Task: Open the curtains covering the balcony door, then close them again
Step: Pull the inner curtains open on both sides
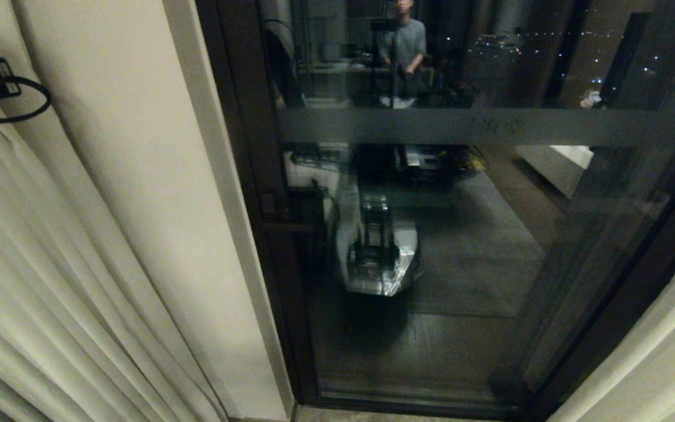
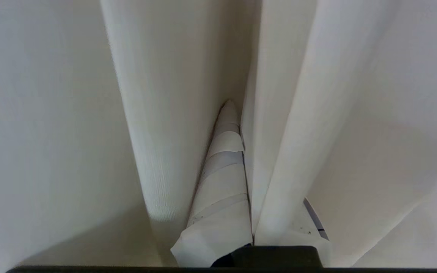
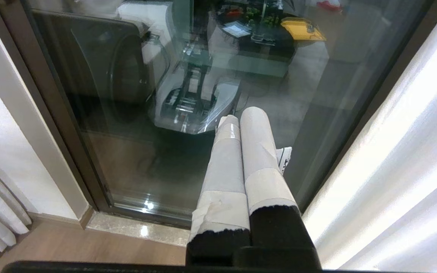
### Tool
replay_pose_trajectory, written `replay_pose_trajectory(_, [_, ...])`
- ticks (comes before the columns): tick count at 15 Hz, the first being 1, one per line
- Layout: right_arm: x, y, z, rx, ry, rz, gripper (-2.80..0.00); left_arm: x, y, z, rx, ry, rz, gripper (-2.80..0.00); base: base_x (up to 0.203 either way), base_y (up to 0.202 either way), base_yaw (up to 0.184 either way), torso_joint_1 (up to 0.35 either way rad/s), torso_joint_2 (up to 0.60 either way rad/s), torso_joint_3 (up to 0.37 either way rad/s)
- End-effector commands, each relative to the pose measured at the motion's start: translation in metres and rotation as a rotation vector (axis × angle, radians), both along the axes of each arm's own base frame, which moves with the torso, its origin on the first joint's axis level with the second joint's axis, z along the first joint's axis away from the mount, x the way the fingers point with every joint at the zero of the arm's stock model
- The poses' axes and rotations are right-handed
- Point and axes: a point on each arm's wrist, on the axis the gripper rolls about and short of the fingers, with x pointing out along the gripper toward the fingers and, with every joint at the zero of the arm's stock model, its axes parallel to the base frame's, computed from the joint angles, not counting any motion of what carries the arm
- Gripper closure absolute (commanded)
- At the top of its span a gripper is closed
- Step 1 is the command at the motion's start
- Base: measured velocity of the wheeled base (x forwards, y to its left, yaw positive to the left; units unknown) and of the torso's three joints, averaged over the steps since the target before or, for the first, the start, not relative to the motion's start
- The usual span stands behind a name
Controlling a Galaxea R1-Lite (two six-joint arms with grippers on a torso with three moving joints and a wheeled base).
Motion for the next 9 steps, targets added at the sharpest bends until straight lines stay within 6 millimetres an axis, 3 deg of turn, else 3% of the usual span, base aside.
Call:
replay_pose_trajectory(1, [0.0,0.0,0.0,-0.001,0.002,0.001,0.0,0.002,0.001,-0.003,-0.002,0.005,0.003,0.0,0.0,0.0,0.0,0.0,0.0,0.0])
replay_pose_trajectory(4, [0.0,0.0,0.0,-0.001,0.002,0.001,0.0,-0.005,-0.004,0.004,0.002,-0.004,-0.004,0.0,0.0,0.0,0.0,0.0,0.0,0.0])
replay_pose_trajectory(5, [0.0,0.0,0.0,-0.001,0.002,0.001,0.0,-0.009,-0.007,0.007,0.006,-0.007,-0.008,-2.8,0.0,0.0,0.0,0.0,0.0,0.0])
replay_pose_trajectory(9, [0.0,0.0,0.0,-0.001,0.002,0.001,0.0,-0.037,-0.028,0.03,0.05,-0.023,-0.031,-2.8,0.0,0.0,0.0,0.0,0.0,0.0])
